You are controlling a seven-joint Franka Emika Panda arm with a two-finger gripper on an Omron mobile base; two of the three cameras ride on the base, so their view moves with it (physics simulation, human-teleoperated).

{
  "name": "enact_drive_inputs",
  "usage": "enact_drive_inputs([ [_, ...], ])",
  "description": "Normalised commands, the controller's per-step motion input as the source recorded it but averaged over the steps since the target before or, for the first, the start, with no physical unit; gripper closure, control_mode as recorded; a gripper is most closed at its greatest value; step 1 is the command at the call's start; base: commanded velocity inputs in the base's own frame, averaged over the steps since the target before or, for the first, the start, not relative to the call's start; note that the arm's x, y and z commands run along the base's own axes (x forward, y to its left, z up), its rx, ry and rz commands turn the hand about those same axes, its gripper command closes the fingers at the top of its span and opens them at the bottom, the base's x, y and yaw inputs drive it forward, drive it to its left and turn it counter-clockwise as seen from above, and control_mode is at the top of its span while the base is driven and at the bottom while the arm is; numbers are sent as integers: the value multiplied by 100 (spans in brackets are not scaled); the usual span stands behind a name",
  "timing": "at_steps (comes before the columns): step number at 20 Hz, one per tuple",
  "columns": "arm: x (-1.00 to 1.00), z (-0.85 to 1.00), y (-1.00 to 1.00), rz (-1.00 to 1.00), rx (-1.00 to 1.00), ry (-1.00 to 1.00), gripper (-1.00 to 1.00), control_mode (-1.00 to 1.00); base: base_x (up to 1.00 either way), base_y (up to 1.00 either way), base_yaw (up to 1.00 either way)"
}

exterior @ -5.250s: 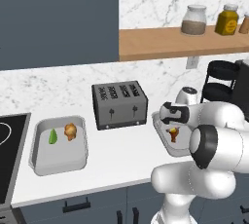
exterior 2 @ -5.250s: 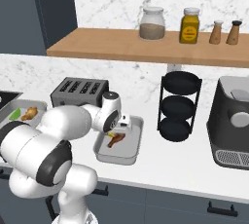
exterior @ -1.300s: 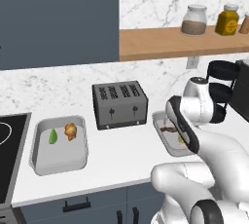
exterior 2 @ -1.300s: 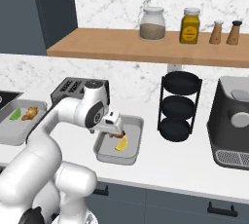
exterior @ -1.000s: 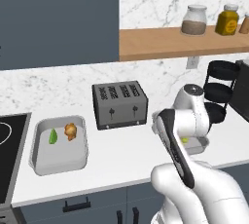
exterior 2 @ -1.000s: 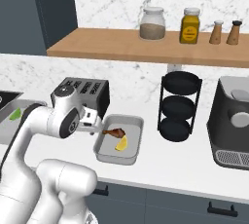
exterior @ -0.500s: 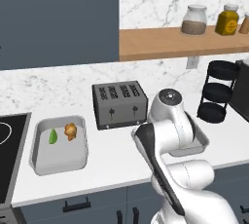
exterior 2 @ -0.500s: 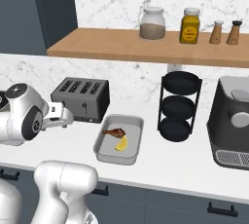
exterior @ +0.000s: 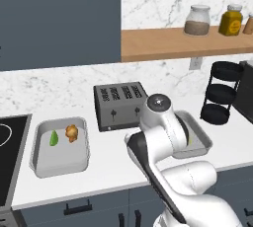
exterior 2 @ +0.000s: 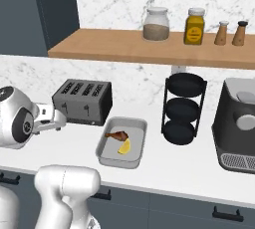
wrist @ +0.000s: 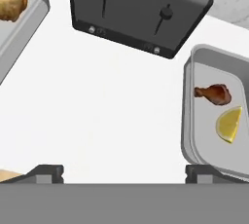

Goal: Place one lemon wedge and one chicken drumstick in each tupperware on the nearby counter, to pack two identical lunches.

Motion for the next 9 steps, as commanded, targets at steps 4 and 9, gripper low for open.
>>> enact_drive_inputs([
  [4, 0, 0, 10, -1, -2, 1, -100, -100, 0, 0, 0],
  [9, 0, 0, 4, -3, -1, 7, -100, -100, 0, 0, 0],
])
